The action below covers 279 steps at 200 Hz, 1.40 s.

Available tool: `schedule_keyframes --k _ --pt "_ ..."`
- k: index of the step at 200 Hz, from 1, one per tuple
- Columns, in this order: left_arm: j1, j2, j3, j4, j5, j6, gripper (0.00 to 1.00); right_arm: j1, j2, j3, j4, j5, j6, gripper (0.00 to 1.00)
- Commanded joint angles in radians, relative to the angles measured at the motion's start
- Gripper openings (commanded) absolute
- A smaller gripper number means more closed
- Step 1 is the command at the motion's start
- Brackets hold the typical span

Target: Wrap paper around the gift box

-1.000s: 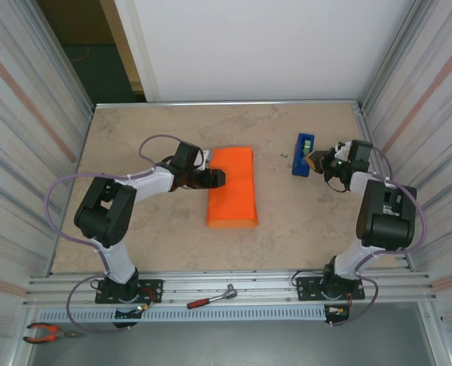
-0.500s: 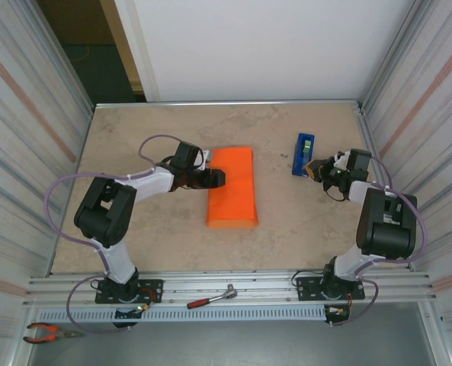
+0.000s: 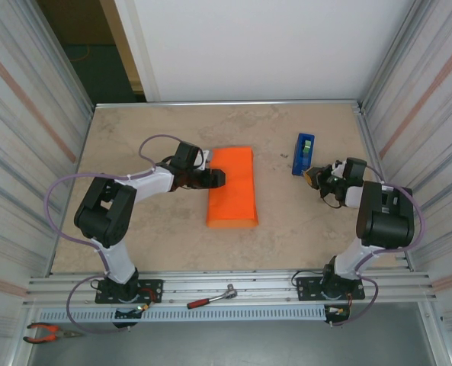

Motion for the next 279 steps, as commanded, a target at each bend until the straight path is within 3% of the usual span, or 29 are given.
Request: schedule_keyframes --k 1,72,170,227,279 --pt "-0.017 0.08 -0.06 -0.137 -0.096 0.034 0.65 -0.003 0.053 -0.037 0.018 0.009 0.044 0.0" --pt "-0.017 0.078 -0.063 -0.138 -0.099 0.034 0.65 0.052 0.136 -0.035 0.123 0.014 0.098 0.0" --pt "-0.017 0.076 -0.064 -0.136 -0.101 0.032 0.65 0.106 0.096 -0.036 0.127 0.014 0.103 0.0" --pt "-0.018 0.077 -0.068 -0.133 -0.101 0.033 0.65 0.204 -0.07 0.102 -0.158 -0.016 -0.049 0.0" --pt "-0.016 0.077 -0.07 -0.132 -0.102 0.032 0.65 0.336 -0.019 0.264 -0.287 -0.094 -0.132 0.0"
